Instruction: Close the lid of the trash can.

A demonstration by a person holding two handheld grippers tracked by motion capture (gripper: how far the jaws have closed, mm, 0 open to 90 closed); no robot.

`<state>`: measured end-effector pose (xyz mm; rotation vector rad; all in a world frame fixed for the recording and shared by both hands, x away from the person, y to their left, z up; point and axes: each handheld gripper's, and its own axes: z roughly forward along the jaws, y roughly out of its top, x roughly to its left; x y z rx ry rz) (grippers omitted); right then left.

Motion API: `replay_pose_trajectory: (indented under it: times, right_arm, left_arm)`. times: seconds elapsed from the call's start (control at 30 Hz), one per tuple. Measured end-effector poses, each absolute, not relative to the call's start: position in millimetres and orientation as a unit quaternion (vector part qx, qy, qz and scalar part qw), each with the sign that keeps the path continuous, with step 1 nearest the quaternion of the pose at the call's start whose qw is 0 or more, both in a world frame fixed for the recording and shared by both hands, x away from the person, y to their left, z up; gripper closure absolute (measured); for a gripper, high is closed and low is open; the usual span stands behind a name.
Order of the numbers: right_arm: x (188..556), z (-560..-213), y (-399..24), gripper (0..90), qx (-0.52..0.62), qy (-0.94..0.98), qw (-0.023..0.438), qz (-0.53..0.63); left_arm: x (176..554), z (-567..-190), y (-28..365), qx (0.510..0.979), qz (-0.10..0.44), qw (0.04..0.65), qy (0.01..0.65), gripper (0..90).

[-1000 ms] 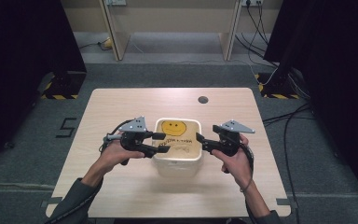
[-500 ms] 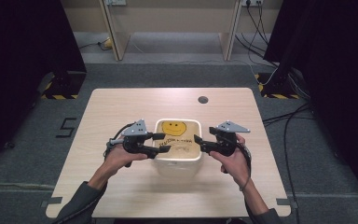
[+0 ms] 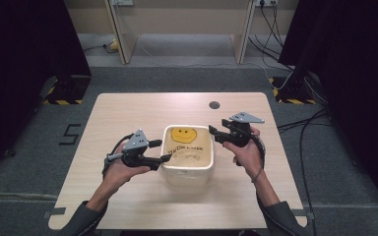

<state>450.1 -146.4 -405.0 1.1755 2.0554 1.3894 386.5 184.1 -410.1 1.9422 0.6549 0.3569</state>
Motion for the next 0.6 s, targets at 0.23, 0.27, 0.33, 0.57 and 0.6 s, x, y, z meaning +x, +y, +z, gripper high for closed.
replay_pose_trajectory:
  times: [0.23, 0.27, 0.33, 0.57, 0.6]
  right_arm:
    - [449.8, -411.2, -141.4, 53.8, 0.379, 0.748, 0.205, 0.504]
    - [449.9, -412.5, -140.9, 53.8, 0.375, 0.749, 0.208, 0.505]
    - [448.7, -413.2, -140.1, 53.3, 0.381, 0.746, 0.203, 0.506]
    - [426.1, -395.9, -135.1, 29.8, 0.391, 0.736, 0.203, 0.514]
    - [418.4, -393.4, -133.3, 29.1, 0.389, 0.740, 0.203, 0.509]
  left_arm:
    - [386.6, -416.8, 186.0, 0.789, 0.147, 0.524, 0.285, 37.1]
    - [386.5, -416.6, 186.0, 0.789, 0.147, 0.524, 0.285, 37.5]
    - [386.0, -414.5, 184.3, 0.795, 0.155, 0.516, 0.281, 38.4]
    - [405.6, -398.7, 183.9, 0.779, 0.166, 0.522, 0.306, 32.7]
    - [410.1, -397.0, 183.5, 0.777, 0.166, 0.524, 0.308, 32.6]
